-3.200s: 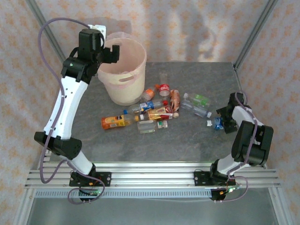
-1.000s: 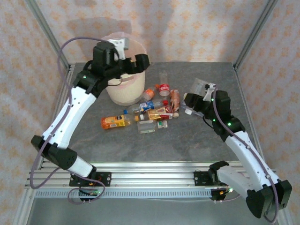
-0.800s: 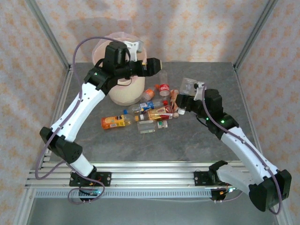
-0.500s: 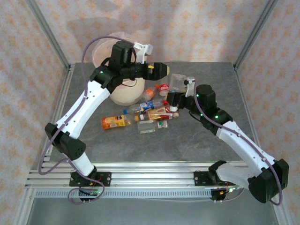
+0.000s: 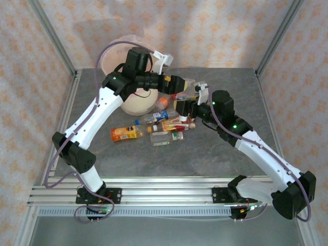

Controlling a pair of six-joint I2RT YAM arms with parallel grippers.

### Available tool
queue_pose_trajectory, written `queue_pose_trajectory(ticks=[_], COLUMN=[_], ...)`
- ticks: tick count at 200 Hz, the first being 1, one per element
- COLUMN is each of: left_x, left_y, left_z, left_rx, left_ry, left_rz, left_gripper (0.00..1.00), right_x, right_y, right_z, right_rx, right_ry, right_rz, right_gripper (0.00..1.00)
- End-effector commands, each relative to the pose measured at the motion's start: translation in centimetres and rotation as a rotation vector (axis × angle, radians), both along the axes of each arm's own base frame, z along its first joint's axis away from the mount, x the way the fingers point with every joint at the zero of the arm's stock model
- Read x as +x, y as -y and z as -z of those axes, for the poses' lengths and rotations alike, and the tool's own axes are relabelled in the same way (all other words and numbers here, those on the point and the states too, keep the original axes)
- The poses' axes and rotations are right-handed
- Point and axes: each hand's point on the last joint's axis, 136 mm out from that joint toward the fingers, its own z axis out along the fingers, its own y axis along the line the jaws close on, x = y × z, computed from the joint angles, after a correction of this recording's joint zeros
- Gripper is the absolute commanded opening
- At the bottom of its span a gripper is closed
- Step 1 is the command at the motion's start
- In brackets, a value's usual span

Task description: Put the plastic bottles in the bin

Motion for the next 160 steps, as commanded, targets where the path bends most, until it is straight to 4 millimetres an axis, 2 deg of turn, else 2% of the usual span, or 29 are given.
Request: queue_pose_trajectory(ticks=[1,48,112,160], left_x=[-0.8,-2.2,-3.6,-3.6], left_y=[0.6,1.6,2.2,2.2], left_z=[-1.0,-1.7,-2.4,-2.5], left_rx=[-0.013,-0.060,-0.094,-0.094], left_ry=[0.020,0.009,0.009,0.007], left_rz=[0.055,0.140,0.213,0.212], left_gripper=[1.00,1.00,0.91,0.84], right_x=[-0.7,-0.5,-0.5,-0.4], right_y=[-0.9,-1.2,-2.1,-2.6], right_z=[-3.6,-3.9,-5.3,-6.1], right_rx=[0.071,0.081,0.149,0.175], right_ry=[0.081,0.089,0.108,0.111], right_rz=[-0.059,-0.062,-0.100,-0.124], right_gripper=[0.48,0.48,0.48,0.48])
